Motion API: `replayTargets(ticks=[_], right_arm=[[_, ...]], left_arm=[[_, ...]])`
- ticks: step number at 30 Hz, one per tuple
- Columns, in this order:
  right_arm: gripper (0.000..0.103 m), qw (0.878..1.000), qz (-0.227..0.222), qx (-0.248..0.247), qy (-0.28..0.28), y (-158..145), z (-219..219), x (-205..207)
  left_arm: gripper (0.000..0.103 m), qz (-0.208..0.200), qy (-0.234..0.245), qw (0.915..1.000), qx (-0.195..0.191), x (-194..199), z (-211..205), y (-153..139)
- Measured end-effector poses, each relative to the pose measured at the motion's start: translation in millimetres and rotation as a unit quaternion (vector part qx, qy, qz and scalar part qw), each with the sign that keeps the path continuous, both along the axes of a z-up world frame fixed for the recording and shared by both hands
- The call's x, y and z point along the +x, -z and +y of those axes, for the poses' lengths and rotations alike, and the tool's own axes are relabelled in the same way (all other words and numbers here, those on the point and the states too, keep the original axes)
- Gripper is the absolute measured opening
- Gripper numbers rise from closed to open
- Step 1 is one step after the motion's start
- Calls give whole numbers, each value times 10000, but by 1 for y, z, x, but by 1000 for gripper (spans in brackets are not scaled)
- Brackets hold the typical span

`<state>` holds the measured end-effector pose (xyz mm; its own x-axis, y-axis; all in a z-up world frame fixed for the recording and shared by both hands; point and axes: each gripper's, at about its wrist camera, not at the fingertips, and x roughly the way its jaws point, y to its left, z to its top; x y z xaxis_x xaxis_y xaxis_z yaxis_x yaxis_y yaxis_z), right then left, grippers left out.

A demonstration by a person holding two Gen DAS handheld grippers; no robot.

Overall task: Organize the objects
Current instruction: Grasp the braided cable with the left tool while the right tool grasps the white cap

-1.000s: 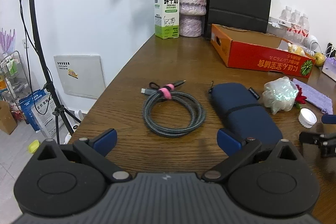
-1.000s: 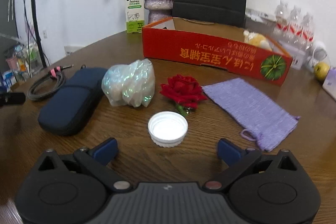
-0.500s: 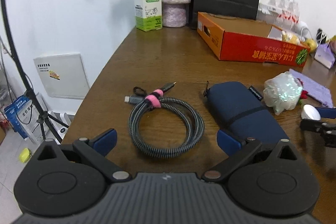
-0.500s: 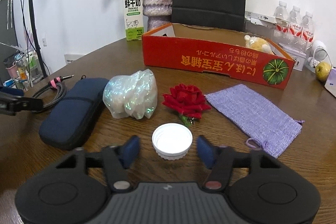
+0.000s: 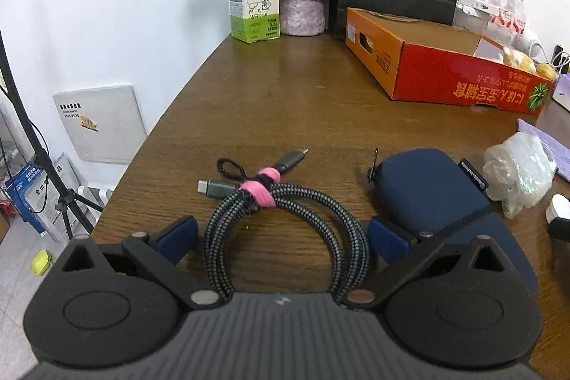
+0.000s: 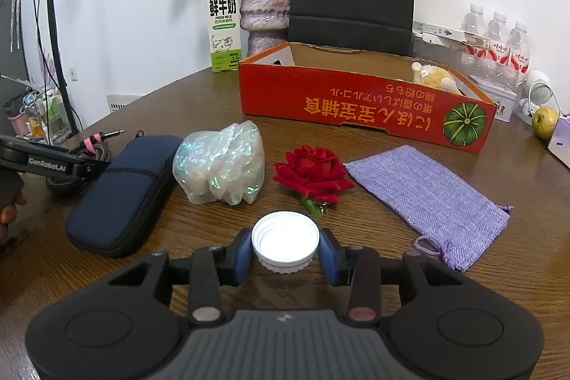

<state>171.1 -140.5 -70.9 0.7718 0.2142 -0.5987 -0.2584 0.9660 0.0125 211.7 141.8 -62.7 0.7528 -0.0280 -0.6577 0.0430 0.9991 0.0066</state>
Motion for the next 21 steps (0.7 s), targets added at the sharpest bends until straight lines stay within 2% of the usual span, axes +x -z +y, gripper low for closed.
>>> replayTargets(ticks=[9,12,18,21], right_arm=[[39,10000,-2,-4,-2,0,0,0],[39,10000,-3,-5,-5,0,-1,0],[39,10000,-6,-10,-5,0,0,0],[39,10000,-6,-7,-8,0,0,0]], left_arm=[[103,-68,-74,9999,-7,2,-1,2],[93,-171,-210,9996,-73,-2,2,0],[90,-263,-280,9990,-238,-7,5,-4],[90,-441,-353,9983,-116,-12,1,-7]])
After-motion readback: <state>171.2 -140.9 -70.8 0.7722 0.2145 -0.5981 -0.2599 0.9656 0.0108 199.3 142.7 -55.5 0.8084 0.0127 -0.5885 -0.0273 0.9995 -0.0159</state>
